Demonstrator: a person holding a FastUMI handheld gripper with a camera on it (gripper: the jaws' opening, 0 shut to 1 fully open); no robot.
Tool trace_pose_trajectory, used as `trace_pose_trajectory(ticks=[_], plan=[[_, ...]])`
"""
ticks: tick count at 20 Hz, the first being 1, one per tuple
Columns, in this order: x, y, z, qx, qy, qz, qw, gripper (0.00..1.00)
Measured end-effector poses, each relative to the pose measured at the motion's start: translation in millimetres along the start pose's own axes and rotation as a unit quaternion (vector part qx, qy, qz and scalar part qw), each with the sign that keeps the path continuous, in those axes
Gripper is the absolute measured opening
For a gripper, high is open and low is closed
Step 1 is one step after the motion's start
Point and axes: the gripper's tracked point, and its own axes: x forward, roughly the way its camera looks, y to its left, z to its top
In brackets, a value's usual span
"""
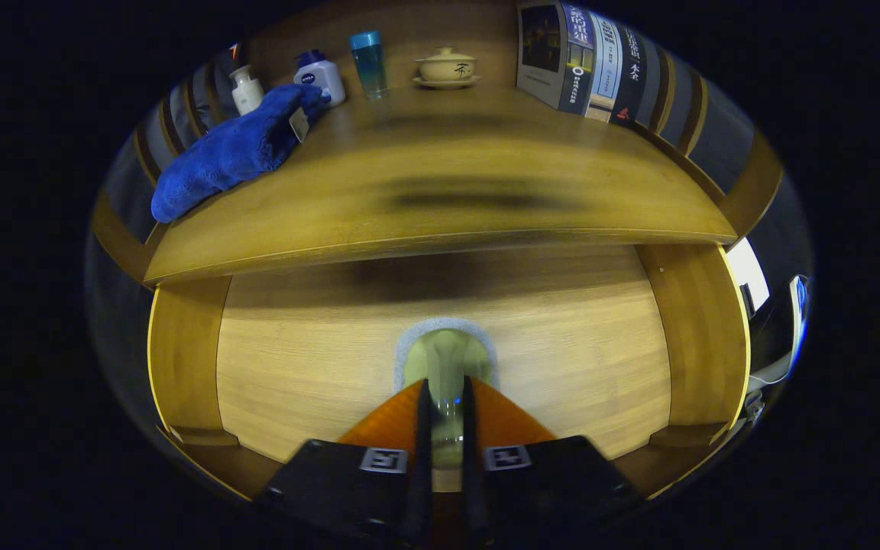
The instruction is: Pull open the drawer, take out the items inside it, and place them on the countertop above the cabinet.
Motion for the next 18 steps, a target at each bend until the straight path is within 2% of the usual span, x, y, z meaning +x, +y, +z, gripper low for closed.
trace_pose_trajectory(ticks=[1, 9, 18], plan=[[-4.1, 1.3, 0.8, 0.002, -0.002, 0.003, 1.000, 0.20], [-58.9, -0.7, -0.6, -0.008, -0.018, 0.009, 1.000, 0.20], [-106.4, 0.3, 29.0, -0.015, -0.039, 0.011, 0.999, 0.20]])
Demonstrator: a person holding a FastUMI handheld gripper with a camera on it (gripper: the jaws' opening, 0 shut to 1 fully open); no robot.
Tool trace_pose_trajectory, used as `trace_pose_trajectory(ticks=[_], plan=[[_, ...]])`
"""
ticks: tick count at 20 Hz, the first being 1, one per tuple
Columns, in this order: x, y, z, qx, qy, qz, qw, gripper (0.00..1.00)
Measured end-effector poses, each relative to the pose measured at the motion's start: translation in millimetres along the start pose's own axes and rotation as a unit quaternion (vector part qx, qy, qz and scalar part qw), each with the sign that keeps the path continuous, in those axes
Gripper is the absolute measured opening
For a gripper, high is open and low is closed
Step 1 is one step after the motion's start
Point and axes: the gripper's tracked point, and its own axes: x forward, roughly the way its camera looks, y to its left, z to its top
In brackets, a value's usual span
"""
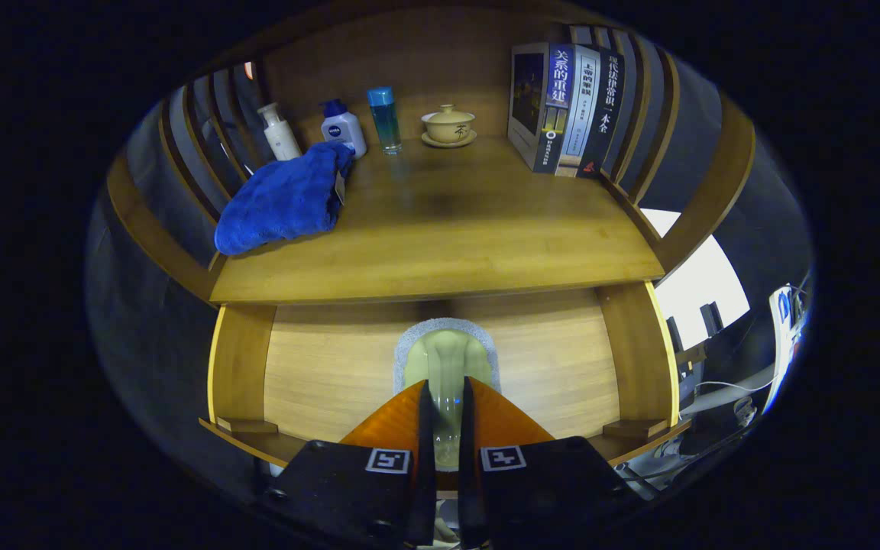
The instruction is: Pull open the drawer, take out the items inside it, and place them on the countertop above the cabinet.
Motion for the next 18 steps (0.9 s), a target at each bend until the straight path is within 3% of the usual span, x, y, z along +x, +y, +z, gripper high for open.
trace_pose_trajectory(ticks=[11, 18], plan=[[4.1, 5.2, 73.4, 0.012, -0.019, -0.006, 1.000, 0.20], [52.9, 18.1, 125.9, 0.026, -0.029, -0.016, 0.999, 0.20]])
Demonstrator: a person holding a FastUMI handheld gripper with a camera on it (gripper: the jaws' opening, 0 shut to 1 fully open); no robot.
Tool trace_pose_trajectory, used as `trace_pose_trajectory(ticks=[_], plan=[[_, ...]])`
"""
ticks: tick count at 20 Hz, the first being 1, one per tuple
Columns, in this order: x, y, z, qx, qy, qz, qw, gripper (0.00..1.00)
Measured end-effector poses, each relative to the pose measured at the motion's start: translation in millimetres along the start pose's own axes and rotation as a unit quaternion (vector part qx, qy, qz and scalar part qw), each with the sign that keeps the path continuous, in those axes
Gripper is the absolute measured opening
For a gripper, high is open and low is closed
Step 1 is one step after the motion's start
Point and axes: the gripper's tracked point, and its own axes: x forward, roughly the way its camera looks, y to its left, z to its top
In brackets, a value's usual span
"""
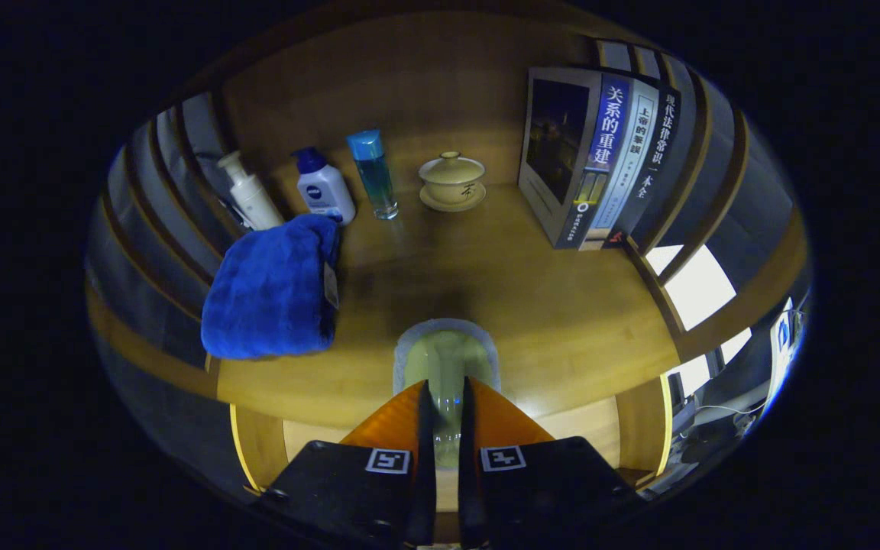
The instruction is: Pull open the drawer, take out the items inside it, and place them on the countertop above the cabinet.
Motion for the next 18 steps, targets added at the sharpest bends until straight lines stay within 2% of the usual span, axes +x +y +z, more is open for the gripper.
trace_pose_trajectory(ticks=[6, 9, 11, 13, 18], plan=[[23.2, 10.2, 25.7, 0.008, -0.019, 0.004, 1.000, 0.20], [24.7, 10.1, 26.3, 0.010, -0.024, 0.007, 1.000, 0.27], [22.4, 10.4, 24.0, 0.010, -0.028, 0.013, 0.999, 0.44], [17.3, 7.9, 22.1, 0.010, -0.036, 0.013, 0.999, 0.46], [1.6, 3.0, 24.5, 0.023, -0.077, 0.022, 0.996, 0.92]])
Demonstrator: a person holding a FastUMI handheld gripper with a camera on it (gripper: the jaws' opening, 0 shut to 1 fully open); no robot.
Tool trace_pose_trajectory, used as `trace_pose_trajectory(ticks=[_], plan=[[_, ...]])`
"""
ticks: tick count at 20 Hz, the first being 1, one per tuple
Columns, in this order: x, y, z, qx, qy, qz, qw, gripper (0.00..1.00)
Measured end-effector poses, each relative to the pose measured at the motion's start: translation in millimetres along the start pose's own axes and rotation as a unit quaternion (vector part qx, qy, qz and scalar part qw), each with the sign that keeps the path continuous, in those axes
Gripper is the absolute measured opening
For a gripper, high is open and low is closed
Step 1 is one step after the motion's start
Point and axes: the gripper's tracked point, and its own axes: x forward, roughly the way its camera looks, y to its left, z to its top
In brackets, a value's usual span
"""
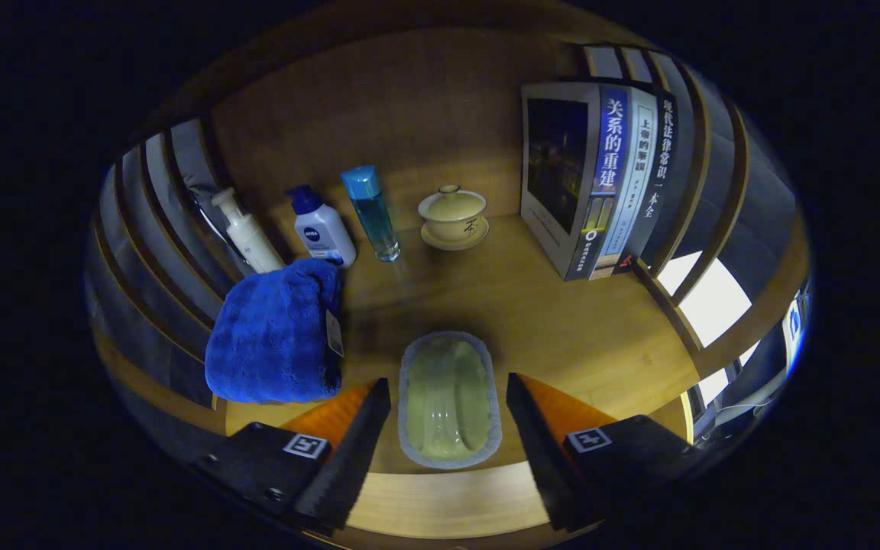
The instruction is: Pull open the drawer, take out the items inside it, and place them on the countertop above the cabinet.
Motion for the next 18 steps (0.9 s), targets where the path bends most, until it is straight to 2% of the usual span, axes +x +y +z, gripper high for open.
trace_pose_trajectory(ticks=[1, 8, 14, 18], plan=[[-4.6, -1.5, 0.8, -0.001, -0.009, 0.000, 1.000, 1.00], [-53.7, -4.8, -10.7, -0.021, -0.085, 0.007, 0.996, 1.00], [-120.3, 21.0, -35.5, 0.004, -0.154, 0.073, 0.985, 0.99], [-157.7, 5.2, -46.1, -0.025, -0.209, 0.048, 0.977, 0.99]])
